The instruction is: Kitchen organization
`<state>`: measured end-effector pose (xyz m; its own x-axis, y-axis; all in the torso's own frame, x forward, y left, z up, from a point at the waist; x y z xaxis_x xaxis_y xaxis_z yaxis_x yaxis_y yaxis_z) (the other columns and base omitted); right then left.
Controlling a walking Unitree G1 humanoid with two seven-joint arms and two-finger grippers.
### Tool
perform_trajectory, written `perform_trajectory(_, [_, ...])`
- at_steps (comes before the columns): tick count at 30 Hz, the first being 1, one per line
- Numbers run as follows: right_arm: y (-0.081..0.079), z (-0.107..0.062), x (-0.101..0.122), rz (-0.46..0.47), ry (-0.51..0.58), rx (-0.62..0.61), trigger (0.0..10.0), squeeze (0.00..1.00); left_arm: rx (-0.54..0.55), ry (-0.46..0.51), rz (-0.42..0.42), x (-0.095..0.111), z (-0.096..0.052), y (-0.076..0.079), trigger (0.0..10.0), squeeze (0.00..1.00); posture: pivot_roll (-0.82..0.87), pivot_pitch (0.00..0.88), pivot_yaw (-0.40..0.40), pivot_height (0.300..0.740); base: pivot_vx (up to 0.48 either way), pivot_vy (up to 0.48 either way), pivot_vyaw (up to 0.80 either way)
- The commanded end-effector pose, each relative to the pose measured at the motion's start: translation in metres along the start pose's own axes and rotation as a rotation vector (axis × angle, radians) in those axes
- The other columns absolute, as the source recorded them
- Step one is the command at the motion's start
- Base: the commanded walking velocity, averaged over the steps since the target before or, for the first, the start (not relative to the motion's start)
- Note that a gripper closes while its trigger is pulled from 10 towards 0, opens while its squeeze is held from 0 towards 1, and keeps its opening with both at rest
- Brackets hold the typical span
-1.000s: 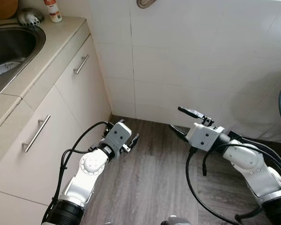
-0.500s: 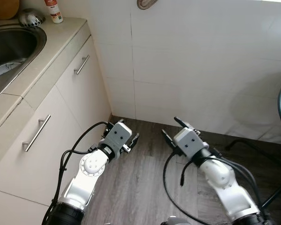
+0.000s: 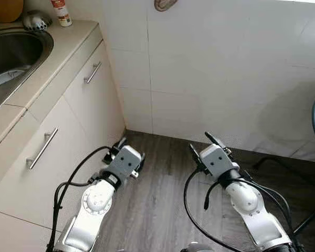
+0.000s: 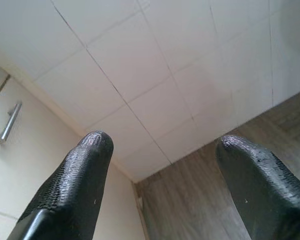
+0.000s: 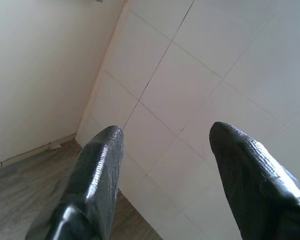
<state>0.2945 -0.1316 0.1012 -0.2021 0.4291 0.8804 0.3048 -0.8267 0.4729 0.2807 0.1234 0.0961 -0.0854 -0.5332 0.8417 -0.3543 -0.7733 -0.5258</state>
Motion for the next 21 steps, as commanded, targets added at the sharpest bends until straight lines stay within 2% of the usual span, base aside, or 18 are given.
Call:
perform_trajectory(1, [-0.001, 0.002, -0.001, -0.004, -0.004, -0.001, 10.0, 0.00, 0.028, -0.017, -0.037, -0.002, -0.001, -0.003, 10.0, 0.00, -0.17, 0.039, 0.028, 0.740, 0.000, 0.000, 0.00])
perform_trajectory(7, [-0.003, 0.005, -0.004, 0.019, -0.013, -0.008, 10.0, 0.00, 0.032, -0.018, -0.050, -0.007, 0.001, 0.001, 10.0, 0.00, -0.16, 0.023, 0.031, 0.740, 0.000, 0.000, 0.00])
perform_trajectory(11, [-0.004, 0.006, -0.005, 0.026, -0.016, -0.011, 10.0, 0.00, 0.024, -0.024, -0.105, -0.013, 0.002, 0.003, 10.0, 0.00, -0.16, 0.013, 0.036, 0.740, 0.000, 0.000, 0.00])
perform_trajectory(21, [-0.010, 0.006, -0.008, 0.042, -0.025, -0.006, 10.0, 0.00, 0.012, -0.021, -0.135, -0.020, 0.002, 0.005, 10.0, 0.00, -0.15, 0.003, 0.040, 0.740, 0.000, 0.000, 0.00])
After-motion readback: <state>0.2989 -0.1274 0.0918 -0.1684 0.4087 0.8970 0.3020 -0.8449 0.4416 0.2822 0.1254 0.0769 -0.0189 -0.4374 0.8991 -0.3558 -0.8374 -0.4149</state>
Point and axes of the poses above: a point about 5 cm out from each wrist's last joint towards the gripper, its own z axis pointing out of the wrist towards the gripper, its own x axis along the axis of the wrist's last joint, y = z × x, the point moved 3 cm from there along z, pointing out of the wrist towards the gripper, and after that the axes turned 4 degrees about z, right-handed, at the moved point
